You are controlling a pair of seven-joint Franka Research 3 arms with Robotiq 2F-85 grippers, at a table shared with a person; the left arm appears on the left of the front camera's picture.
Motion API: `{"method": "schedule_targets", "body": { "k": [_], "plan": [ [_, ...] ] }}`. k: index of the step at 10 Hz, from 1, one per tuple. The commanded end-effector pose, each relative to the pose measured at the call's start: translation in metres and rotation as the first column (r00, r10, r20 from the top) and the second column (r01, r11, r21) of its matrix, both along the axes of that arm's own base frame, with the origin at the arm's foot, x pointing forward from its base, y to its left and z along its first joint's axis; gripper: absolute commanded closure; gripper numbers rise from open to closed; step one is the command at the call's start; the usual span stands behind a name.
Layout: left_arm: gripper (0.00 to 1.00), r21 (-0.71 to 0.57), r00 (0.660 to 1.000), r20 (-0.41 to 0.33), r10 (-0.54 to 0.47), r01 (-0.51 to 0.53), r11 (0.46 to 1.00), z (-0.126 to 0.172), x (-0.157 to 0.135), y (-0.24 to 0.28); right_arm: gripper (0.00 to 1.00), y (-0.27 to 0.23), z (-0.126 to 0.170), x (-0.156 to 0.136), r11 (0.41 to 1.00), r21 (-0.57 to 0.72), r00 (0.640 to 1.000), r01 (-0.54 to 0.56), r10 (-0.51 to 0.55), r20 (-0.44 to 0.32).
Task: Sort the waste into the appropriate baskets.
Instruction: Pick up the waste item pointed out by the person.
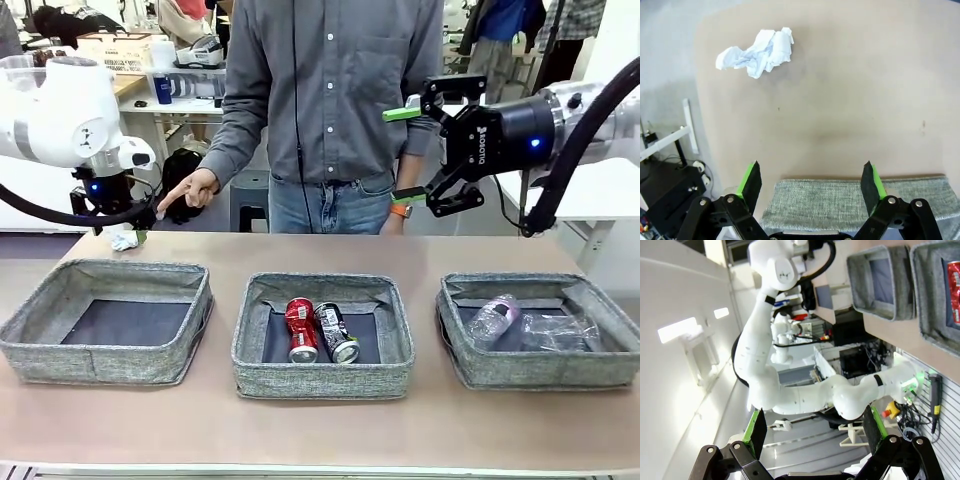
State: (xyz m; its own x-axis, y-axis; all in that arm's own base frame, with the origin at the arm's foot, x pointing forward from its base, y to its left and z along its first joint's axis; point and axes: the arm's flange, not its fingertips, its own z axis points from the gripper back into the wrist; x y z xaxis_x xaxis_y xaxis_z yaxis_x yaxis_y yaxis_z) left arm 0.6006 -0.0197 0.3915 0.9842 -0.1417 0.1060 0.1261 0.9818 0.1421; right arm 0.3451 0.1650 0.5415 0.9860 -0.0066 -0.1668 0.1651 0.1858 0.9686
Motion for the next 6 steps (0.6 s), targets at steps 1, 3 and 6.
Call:
{"method": "schedule_targets", "body": {
  "k": [1, 3, 6],
  "plan": [
    [0.0, 0.006, 1.0, 0.003, 0.006, -0.006, 1.0, 0.002, 0.008, 0.006, 0.0, -0.001, 0.002, 0.0, 1.0, -0.004, 1.0, -0.008, 0.008, -0.004],
    [0.0, 0.003, 0.999, 0.031, 0.013, -0.013, 1.0, -0.002, 0.016, 0.013, 0.0, -0.001, 0.002, 0.0, 1.0, -0.004, 1.0, -0.008, 0.008, -0.004],
    [0.0, 0.02, 0.994, -0.006, 0.11, -0.11, 0.994, -0.001, 0.024, 0.025, 0.0, -0.001, 0.002, 0.0, 1.0, -0.004, 1.0, -0.008, 0.008, -0.004]
  ]
}}
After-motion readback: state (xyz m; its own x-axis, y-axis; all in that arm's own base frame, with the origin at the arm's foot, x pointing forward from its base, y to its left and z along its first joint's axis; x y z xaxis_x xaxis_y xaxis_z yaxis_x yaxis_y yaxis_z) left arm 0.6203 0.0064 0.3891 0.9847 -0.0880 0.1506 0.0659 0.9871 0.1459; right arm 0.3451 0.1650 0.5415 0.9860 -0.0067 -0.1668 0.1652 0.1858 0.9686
